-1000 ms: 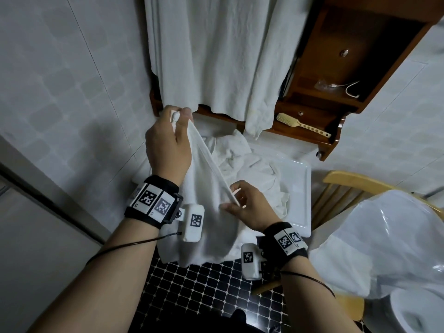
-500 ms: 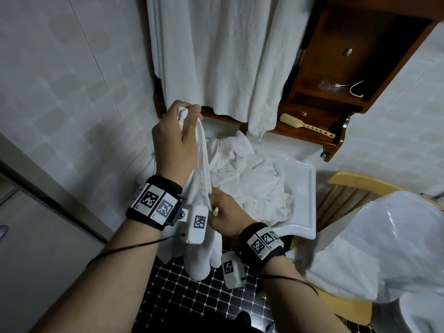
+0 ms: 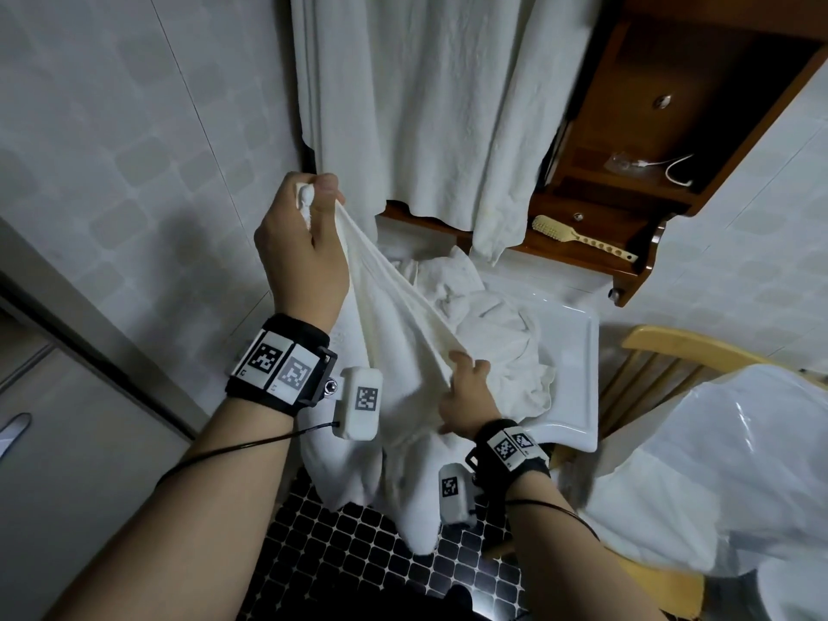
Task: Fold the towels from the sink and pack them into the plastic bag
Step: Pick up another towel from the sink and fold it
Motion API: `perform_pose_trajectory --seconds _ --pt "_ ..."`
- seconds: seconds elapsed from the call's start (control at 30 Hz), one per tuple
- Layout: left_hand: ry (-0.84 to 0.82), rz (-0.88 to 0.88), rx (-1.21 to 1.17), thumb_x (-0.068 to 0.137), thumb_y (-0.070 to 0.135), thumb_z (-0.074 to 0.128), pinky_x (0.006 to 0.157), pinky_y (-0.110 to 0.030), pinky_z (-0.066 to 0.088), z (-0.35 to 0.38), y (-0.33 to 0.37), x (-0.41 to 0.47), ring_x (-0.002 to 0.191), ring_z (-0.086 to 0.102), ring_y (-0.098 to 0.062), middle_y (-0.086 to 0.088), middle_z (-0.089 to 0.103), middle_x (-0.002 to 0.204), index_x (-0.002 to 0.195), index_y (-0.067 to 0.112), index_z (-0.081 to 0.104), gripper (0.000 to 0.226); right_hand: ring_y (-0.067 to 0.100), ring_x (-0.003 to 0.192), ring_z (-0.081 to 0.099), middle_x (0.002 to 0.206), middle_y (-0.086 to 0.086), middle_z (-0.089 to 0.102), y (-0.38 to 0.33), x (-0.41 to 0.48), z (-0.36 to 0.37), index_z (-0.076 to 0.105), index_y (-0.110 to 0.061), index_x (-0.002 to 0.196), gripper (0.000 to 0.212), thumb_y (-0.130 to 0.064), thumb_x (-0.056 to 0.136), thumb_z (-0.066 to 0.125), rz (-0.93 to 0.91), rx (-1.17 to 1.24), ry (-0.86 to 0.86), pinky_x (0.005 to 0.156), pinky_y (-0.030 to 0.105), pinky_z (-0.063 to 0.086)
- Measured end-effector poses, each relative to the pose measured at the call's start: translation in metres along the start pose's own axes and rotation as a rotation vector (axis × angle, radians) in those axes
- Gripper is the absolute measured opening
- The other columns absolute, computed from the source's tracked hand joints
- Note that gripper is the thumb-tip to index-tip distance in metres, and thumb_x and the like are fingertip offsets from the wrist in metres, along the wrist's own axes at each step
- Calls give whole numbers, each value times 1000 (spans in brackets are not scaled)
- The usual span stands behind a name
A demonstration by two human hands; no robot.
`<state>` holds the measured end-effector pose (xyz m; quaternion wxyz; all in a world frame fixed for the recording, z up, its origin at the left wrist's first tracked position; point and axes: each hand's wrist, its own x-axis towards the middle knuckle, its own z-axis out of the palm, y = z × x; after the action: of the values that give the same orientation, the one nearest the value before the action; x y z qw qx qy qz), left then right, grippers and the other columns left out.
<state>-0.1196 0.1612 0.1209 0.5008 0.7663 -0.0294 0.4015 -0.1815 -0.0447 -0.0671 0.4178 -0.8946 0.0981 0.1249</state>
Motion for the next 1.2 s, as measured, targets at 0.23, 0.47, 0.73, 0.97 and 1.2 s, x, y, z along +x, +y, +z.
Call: perform_pose_trajectory --seconds 0.23,0.47,0.73,0.97,1.2 --pt "6 -4 5 111 32 49 75 -10 40 10 0 -4 79 60 -10 13 67 85 96 2 65 38 45 95 75 115 29 70 20 -13 -8 66 -13 128 51 8 86 45 170 358 -337 74 62 64" --pt "-25 -8 -7 109 31 49 74 -10 39 17 4 -6 73 55 6 14 62 80 96 4 66 34 49 97 73 106 29 70 29 -15 -22 70 -1 110 33 -4 78 65 85 250 -262 67 63 63" --pt "0 -9 -1 110 33 49 75 -10 40 18 3 -3 74 56 4 16 65 84 98 5 66 35 28 78 74 82 13 70 32 -28 -25 79 -5 103 21 8 97 64 18 522 -20 61 47 66" --pt "1 -16 12 109 34 50 77 -9 39 17 2 -4 75 54 10 18 64 85 101 5 67 35 26 70 47 85 9 39 33 -25 -16 49 -23 111 30 1 99 62 -7 675 197 56 60 62" --pt "-4 -38 9 108 31 49 81 -14 43 16 2 -6 77 56 13 23 63 83 102 4 67 33 36 83 62 107 14 44 35 -21 -8 46 -26 116 12 -19 108 42 -142 123 79 54 49 63"
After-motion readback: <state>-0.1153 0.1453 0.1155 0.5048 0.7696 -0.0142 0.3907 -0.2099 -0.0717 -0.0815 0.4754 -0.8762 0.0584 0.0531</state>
